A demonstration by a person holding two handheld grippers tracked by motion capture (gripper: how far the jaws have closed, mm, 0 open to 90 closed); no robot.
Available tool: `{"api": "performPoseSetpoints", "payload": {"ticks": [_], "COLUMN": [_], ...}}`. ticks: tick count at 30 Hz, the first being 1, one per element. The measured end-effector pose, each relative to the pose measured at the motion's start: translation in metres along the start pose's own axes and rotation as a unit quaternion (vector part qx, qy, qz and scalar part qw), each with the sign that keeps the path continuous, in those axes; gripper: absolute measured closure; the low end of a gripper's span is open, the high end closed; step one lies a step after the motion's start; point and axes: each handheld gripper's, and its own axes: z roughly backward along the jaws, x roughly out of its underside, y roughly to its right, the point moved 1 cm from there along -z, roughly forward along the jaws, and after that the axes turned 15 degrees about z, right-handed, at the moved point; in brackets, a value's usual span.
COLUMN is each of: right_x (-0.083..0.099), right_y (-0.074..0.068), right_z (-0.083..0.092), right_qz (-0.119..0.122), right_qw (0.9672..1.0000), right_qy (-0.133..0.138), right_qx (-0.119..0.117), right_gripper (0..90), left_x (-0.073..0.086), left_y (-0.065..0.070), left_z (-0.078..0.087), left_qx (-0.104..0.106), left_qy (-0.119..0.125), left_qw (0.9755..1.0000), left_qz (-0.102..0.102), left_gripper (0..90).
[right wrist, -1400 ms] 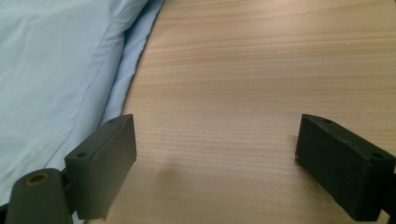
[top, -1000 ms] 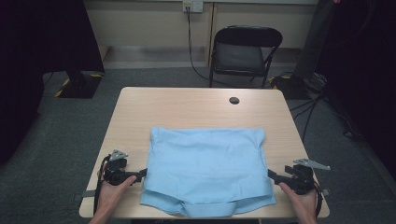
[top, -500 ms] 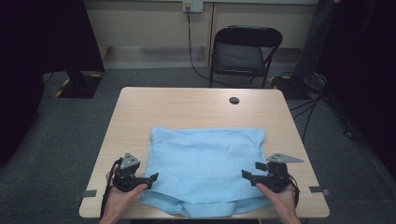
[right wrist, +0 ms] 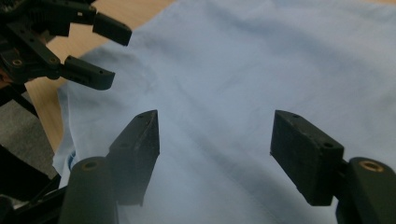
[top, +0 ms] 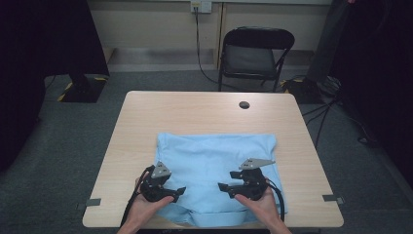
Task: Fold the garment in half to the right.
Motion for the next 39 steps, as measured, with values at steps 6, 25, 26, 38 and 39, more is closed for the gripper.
{"api": "performPoseSetpoints", "payload": {"ticks": [6,25,26,38,39], "right_x": [0.014,0.029,0.03,0.031,0.03], "right_y": [-0.005,-0.002,-0.002,-0.001,-0.001], "right_z": [-0.026,-0.033,-0.031,-0.024,-0.021], "right_qz": [0.005,0.023,0.024,0.006,0.003], "right_qw": [0.9991,0.9961,0.996,0.9974,0.9979], "right_qy": [-0.037,-0.082,-0.083,-0.071,-0.064], "right_qx": [-0.018,0.022,0.023,0.0,-0.001], "right_gripper": [33.9,38.0,38.0,24.6,24.5], "left_x": [0.012,0.012,0.012,0.002,0.002], "left_y": [-0.001,0.011,0.011,-0.023,-0.028], "left_z": [-0.009,-0.026,-0.026,0.028,0.034], "left_qx": [-0.006,0.001,0.005,0.0,-0.005], "left_qy": [-0.026,-0.028,-0.028,0.051,0.057], "left_qw": [0.9996,0.9995,0.9995,0.9956,0.9944], "left_qz": [-0.001,-0.013,-0.011,0.078,0.088], "left_gripper": [22.6,23.8,23.8,14.2,14.4]}}
